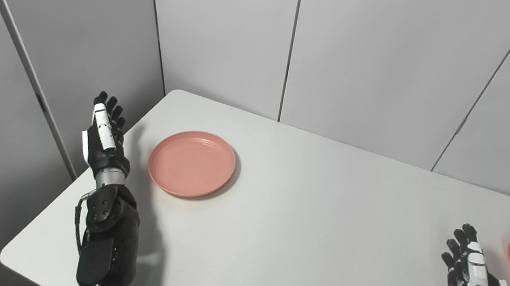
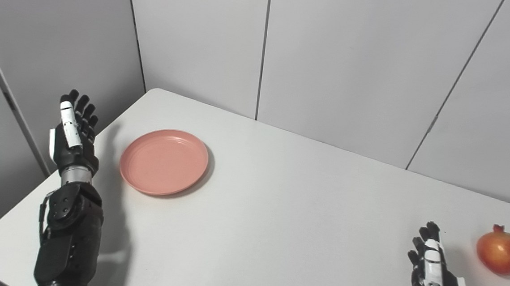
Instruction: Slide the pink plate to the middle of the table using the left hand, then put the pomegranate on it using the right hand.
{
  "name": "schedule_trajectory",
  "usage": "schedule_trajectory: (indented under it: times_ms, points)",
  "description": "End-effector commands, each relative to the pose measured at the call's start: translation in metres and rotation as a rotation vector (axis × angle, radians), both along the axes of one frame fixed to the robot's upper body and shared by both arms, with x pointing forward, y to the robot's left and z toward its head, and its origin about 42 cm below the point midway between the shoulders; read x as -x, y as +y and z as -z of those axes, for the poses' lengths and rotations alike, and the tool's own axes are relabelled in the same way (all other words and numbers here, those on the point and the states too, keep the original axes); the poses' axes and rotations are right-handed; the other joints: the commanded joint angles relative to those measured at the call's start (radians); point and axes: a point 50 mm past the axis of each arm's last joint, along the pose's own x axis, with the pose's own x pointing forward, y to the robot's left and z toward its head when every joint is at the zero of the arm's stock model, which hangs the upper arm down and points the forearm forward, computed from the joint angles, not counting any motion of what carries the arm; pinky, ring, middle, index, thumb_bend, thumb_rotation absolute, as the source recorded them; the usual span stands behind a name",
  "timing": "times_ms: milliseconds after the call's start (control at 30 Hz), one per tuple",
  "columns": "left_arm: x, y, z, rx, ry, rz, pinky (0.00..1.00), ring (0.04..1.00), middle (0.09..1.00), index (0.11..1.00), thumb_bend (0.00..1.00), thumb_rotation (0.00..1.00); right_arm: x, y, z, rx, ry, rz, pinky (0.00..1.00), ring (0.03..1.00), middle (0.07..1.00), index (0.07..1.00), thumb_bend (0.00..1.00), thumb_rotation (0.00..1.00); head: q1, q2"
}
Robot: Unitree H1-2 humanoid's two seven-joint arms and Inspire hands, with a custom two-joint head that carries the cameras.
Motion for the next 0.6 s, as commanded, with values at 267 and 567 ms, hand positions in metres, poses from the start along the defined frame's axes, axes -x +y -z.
schedule_trajectory:
  times_ms: [267,567]
  points:
    - [-0.014,0.007,-0.008,-0.019,-0.033,0.007,0.95,0.928,0.924,0.899,0.33,1.00,-0.002,0.000,-0.015,-0.009,-0.048,0.001,1.00,1.000,1.000,1.000,0.09,1.00,0.000,0.003]
    - [-0.017,0.003,-0.007,0.002,-0.030,0.001,0.90,0.908,0.910,0.888,0.33,1.00,-0.002,0.000,-0.016,-0.008,-0.048,-0.004,1.00,1.000,1.000,1.000,0.09,1.00,0.001,0.006]
